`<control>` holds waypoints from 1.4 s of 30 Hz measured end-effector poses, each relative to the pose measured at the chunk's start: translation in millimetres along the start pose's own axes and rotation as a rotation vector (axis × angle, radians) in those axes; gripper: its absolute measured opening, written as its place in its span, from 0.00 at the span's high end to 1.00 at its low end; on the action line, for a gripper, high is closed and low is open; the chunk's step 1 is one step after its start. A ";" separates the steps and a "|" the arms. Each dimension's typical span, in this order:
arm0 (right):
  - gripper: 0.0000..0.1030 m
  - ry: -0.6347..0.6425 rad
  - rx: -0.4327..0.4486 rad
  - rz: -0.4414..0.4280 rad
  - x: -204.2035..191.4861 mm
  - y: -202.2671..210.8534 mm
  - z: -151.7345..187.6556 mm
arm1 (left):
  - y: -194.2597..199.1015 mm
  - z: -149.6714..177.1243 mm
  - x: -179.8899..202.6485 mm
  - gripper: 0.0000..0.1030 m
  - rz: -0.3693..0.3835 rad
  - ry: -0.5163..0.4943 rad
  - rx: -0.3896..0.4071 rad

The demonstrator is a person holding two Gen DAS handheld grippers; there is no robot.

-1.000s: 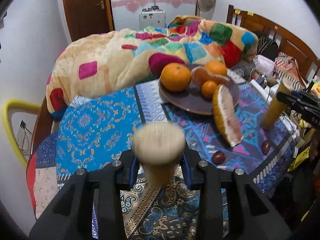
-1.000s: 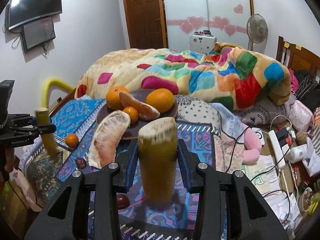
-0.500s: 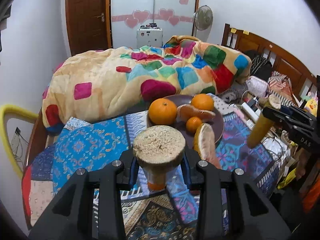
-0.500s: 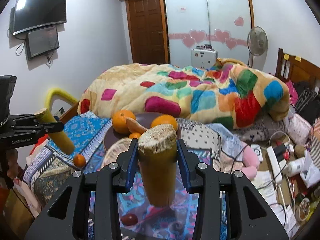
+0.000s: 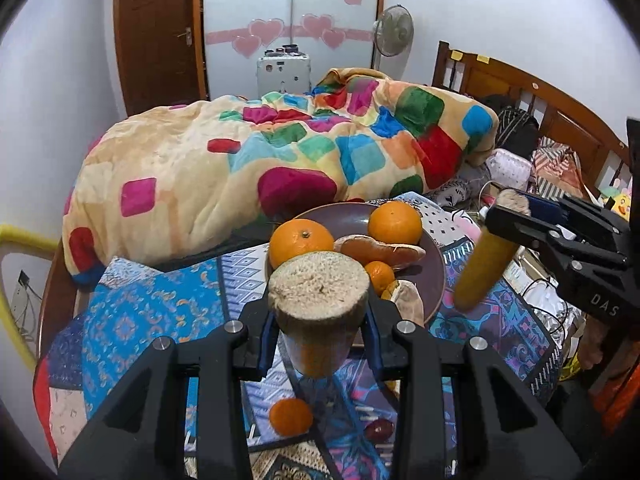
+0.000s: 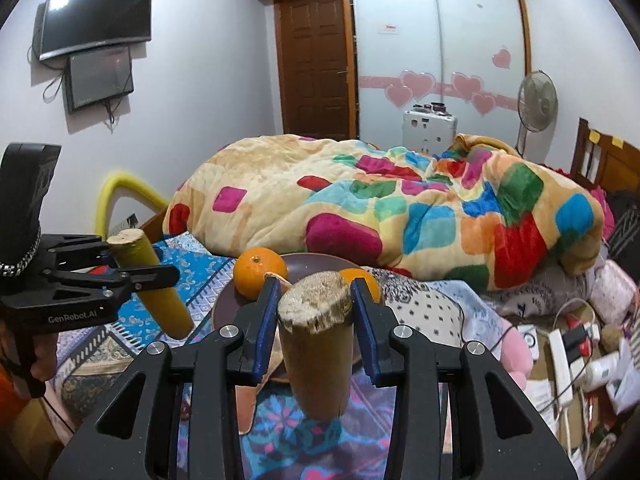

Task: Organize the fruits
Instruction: 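Lower both yellow cylinders onto the plate and open both tools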

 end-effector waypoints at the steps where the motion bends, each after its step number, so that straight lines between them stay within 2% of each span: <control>1: 0.69 0.005 -0.001 -0.003 -0.7 -1.7 -0.6 | -3.4 -0.6 1.3 0.65 0.001 -0.005 -0.002; 2: 0.70 0.011 -0.004 -0.008 -1.8 -5.7 -1.9 | -6.3 -0.8 2.6 0.65 0.003 -0.009 -0.006; 6: 0.89 0.029 0.000 -0.026 -5.7 -14.3 -7.8 | -21.0 -6.2 7.6 0.65 0.014 -0.019 -0.023; 16: 0.88 0.052 0.008 0.000 -9.1 -37.4 -17.3 | -58.5 -24.3 9.5 0.65 0.006 -0.016 -0.056; 22: 0.75 0.016 0.004 0.006 3.1 -50.3 -28.8 | -72.2 -35.3 11.2 0.65 0.002 -0.014 -0.086; 29: 0.74 -0.001 -0.037 -0.028 4.9 -73.2 -39.3 | -83.6 -44.3 15.0 0.64 -0.059 -0.059 -0.088; 34: 0.60 -0.043 -0.073 -0.066 12.0 -86.8 -42.3 | -89.8 -46.8 13.2 0.63 -0.089 -0.070 -0.093; 39: 0.58 -0.064 -0.105 -0.074 15.6 -95.7 -44.4 | -93.7 -46.6 15.0 0.62 -0.104 -0.085 -0.113; 42: 0.57 -0.066 -0.119 -0.076 17.0 -93.8 -42.1 | -87.8 -44.5 14.7 0.57 -0.063 -0.068 -0.114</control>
Point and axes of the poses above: each gripper's, at about its wrist camera, not at the fingertips, and y roughly against the way its jaws point, x to its right, z to its underside, the point moved 6 cm from there along -y, roughly the way its jaws point, and after that the axes turned 11 degrees about -x, right-handed, at the moved point
